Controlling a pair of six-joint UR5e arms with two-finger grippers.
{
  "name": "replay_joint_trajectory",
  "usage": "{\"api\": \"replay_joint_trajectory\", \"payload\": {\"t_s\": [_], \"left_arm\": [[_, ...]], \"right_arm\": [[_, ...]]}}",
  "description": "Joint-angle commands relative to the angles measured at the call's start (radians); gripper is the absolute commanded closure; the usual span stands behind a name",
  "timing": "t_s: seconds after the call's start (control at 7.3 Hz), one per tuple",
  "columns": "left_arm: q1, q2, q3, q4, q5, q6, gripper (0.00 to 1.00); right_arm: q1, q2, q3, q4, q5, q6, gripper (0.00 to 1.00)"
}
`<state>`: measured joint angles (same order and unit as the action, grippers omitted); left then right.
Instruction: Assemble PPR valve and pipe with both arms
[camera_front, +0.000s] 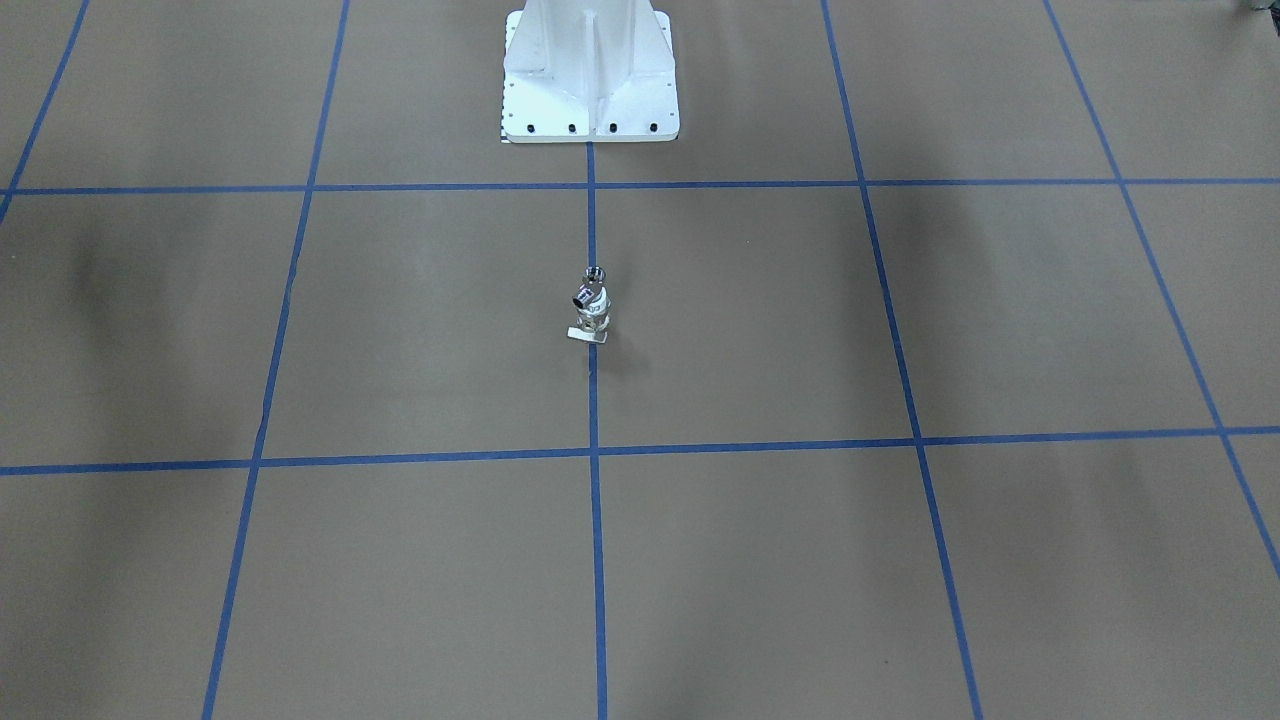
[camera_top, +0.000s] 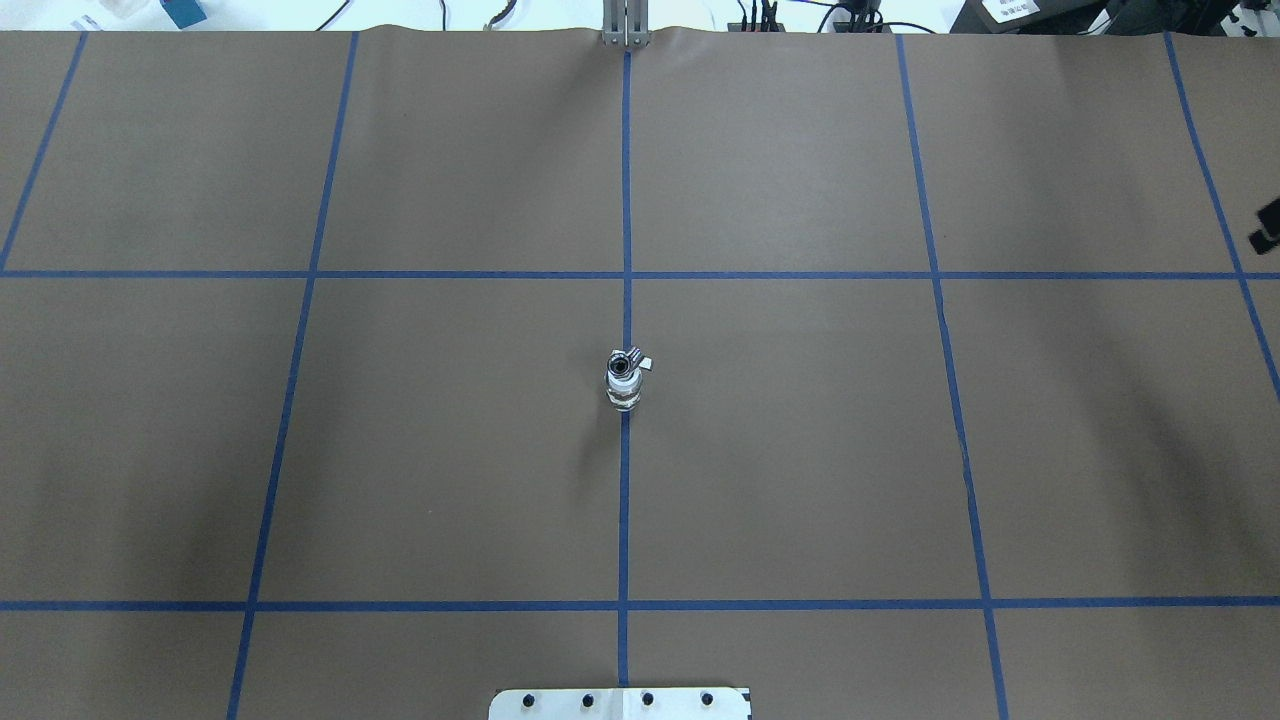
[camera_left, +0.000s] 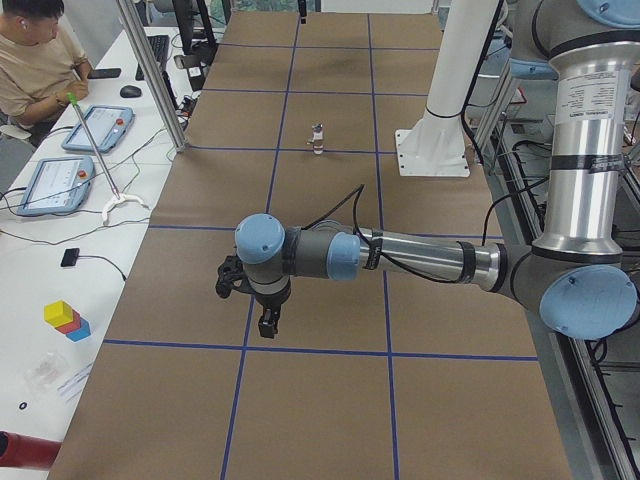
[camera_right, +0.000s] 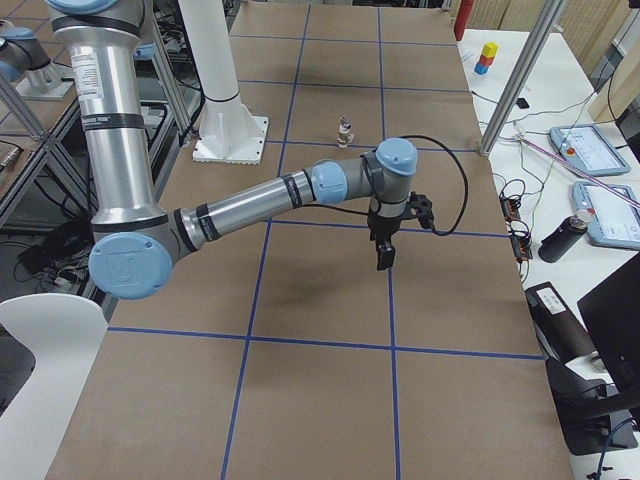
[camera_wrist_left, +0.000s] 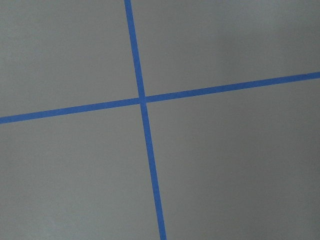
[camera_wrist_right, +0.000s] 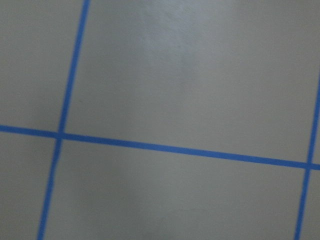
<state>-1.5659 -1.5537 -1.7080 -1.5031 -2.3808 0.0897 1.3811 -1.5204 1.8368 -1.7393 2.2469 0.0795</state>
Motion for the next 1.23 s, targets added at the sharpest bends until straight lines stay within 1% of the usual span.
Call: {"api": "replay_joint_trajectory", "payload": {"t_s": [0.0,0.14,0.27,1.1], "left_arm": [[-0.006,0.012,-0.018,0.000,0.096,0.004,0.00],[-0.005,0.014,-0.018,0.001,0.107,0.007,0.00],[-0.003,0.036,-0.028,-0.002,0.106,0.008,0.00],[-0.003,0.038,-0.036,-0.002,0.106,0.007,0.00]], "right_arm": [[0.125,-0.156,-0.002,0.001,0.013,-0.093,0.00],[0.156,-0.187,-0.002,0.001,0.011,-0.096,0.00],[0.162,-0.199,-0.004,0.001,0.010,-0.095,0.00],[0.162,-0.204,-0.005,0.001,0.011,-0.090,0.00]]}}
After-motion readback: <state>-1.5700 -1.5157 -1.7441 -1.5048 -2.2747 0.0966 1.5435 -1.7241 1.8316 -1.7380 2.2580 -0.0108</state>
